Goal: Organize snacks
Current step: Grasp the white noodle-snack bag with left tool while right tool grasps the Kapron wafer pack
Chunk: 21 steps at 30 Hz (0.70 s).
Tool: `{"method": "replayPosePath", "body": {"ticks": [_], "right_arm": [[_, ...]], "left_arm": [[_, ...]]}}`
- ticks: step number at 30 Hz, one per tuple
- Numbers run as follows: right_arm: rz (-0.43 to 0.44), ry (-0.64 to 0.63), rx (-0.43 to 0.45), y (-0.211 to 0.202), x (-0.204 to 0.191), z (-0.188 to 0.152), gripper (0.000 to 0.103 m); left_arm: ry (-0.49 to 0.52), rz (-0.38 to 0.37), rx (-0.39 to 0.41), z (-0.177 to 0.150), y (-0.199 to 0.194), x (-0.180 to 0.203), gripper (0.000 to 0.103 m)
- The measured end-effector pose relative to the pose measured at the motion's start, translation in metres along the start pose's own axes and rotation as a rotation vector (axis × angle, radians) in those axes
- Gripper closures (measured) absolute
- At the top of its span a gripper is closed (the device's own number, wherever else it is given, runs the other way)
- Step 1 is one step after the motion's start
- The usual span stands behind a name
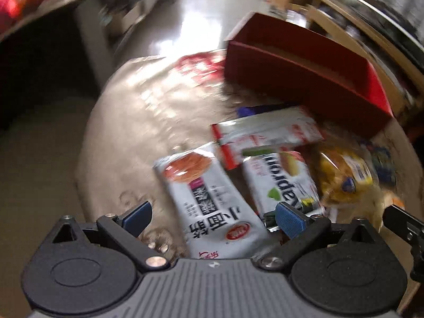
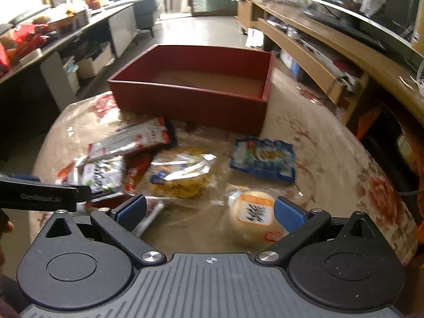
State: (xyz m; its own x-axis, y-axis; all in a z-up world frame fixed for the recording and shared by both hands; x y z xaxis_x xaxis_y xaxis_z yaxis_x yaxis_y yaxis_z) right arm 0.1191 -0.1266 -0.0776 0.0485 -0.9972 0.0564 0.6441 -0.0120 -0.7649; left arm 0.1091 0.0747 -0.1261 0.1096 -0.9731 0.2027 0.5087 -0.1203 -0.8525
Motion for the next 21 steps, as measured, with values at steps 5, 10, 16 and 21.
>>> {"method": "replayPosePath", "body": {"ticks": [5, 10, 16, 21], "right_arm": [[-0.001, -0.049, 0.056, -0.003, -0.015, 0.026, 0.0], [0.012, -0.059, 0.06, 0.002, -0.02, 0.034, 0.0], [0.03, -0.069, 0.07, -0.003, -0.022, 0.034, 0.001], [0.031, -0.084, 0.057, -0.002, -0.02, 0.027, 0.002]], "left_arm": [[-0.165, 0.028, -0.005, 0.001, 0.008, -0.021, 0.002], [-0.253, 0.05, -0.058, -0.003, 0.027, -0.029, 0.004], [-0.229, 0.078, -0.054, -0.009, 0.032, -0.029, 0.021], [-0.188, 0.079, -0.051, -0.014, 0.023, -0.035, 0.04]]}}
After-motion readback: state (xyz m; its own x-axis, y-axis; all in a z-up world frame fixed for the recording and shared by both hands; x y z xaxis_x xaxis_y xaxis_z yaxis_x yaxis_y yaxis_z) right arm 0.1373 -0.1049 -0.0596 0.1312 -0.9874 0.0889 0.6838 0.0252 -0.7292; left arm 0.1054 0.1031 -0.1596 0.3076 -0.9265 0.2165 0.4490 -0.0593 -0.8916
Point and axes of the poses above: each gripper's, at about its wrist camera, not at the fingertips, and y roughly the way its jaws point, x to its right, z to its top, the point moved 10 cm from there along y, roughly the way its jaws point, and after that the axes turned 5 degrees about -z, right-handed, at the moved point
